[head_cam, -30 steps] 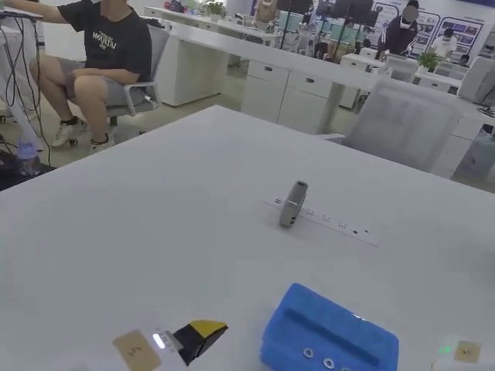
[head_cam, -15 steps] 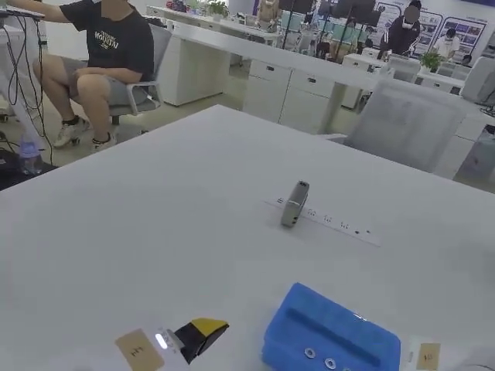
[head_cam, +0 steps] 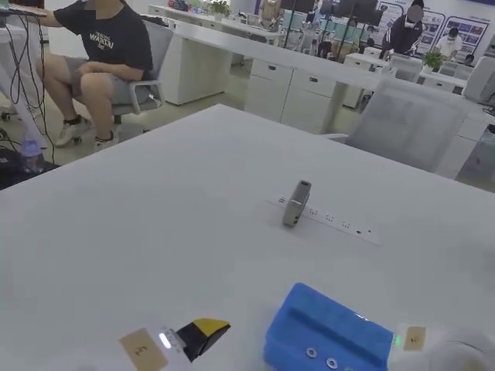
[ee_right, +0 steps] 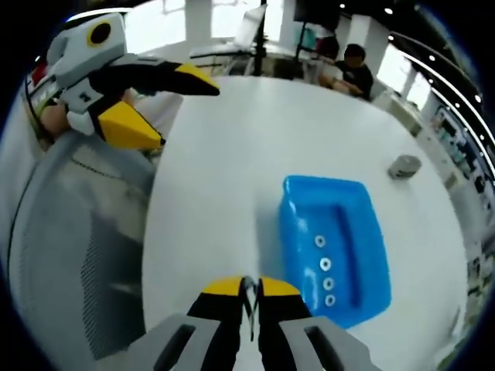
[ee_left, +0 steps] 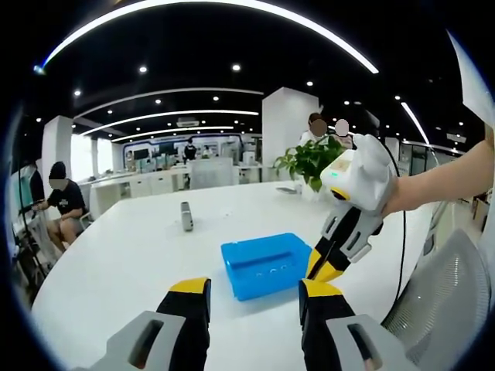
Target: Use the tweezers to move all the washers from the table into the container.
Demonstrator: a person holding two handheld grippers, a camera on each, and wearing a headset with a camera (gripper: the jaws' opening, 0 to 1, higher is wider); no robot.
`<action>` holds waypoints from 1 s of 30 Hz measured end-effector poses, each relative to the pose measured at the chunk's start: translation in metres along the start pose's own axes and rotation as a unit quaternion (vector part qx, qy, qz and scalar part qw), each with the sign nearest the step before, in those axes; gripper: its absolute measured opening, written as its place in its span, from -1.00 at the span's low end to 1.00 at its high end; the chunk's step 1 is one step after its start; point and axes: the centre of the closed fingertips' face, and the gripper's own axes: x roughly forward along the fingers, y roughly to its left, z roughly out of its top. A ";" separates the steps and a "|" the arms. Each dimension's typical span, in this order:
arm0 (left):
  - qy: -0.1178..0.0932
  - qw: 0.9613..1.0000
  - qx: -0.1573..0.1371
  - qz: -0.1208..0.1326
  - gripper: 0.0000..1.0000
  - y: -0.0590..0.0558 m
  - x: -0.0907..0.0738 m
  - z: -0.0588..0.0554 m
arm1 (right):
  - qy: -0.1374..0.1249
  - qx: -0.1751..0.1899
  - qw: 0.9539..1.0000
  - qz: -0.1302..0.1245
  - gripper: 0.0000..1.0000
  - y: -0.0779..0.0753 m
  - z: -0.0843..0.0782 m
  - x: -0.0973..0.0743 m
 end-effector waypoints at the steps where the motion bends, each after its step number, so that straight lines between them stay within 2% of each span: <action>1: 0.000 1.000 0.000 0.000 -0.12 0.000 0.000 0.000 | 0.006 -0.009 1.000 0.003 -0.94 0.001 0.000 0.000; 5: 0.001 1.000 0.001 0.000 -0.13 0.000 0.000 -0.001 | 0.024 -0.030 0.999 0.014 -0.94 0.002 0.001 0.001; 17: 0.003 1.000 0.002 0.001 -0.14 0.001 0.000 -0.001 | 0.048 -0.048 0.997 0.028 -0.94 0.000 0.002 0.003; 30: 0.003 1.000 0.004 0.000 -0.16 0.000 0.000 -0.001 | 0.052 -0.045 0.997 0.034 -0.94 0.000 0.003 0.005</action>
